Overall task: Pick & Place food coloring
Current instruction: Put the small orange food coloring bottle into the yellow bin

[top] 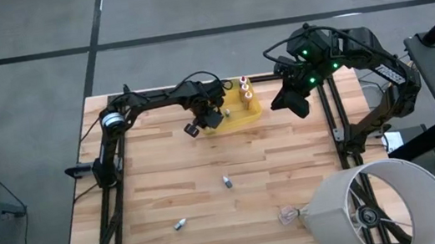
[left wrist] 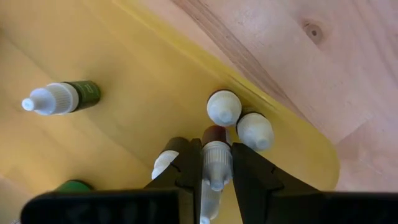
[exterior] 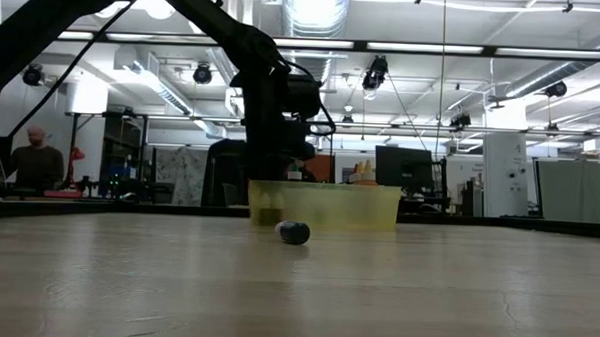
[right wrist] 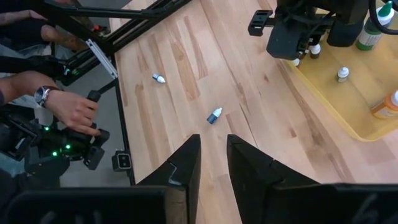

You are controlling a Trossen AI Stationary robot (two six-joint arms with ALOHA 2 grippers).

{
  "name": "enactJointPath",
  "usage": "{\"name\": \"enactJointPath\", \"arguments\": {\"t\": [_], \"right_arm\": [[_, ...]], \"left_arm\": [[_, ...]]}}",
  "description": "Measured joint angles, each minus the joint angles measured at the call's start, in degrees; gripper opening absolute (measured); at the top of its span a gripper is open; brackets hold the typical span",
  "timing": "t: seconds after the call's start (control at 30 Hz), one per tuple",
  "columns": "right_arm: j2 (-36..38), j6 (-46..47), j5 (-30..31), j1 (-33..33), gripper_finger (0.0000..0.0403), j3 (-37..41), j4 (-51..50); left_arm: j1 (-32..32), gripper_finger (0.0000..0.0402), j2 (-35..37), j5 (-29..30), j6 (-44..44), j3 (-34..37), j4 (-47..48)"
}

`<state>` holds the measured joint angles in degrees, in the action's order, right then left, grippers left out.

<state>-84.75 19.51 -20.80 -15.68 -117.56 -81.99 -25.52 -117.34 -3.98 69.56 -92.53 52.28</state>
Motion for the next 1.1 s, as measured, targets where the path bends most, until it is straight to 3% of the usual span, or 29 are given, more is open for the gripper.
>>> {"name": "enactJointPath", "arguments": {"t": [1.1], "right_arm": [[0.01,-0.02,0.0,0.01,0.0072,0.0,0.0]], "left_arm": [[0.0,0.0075,0.0,1.11,-6.75,0.0,-1.73]]}}
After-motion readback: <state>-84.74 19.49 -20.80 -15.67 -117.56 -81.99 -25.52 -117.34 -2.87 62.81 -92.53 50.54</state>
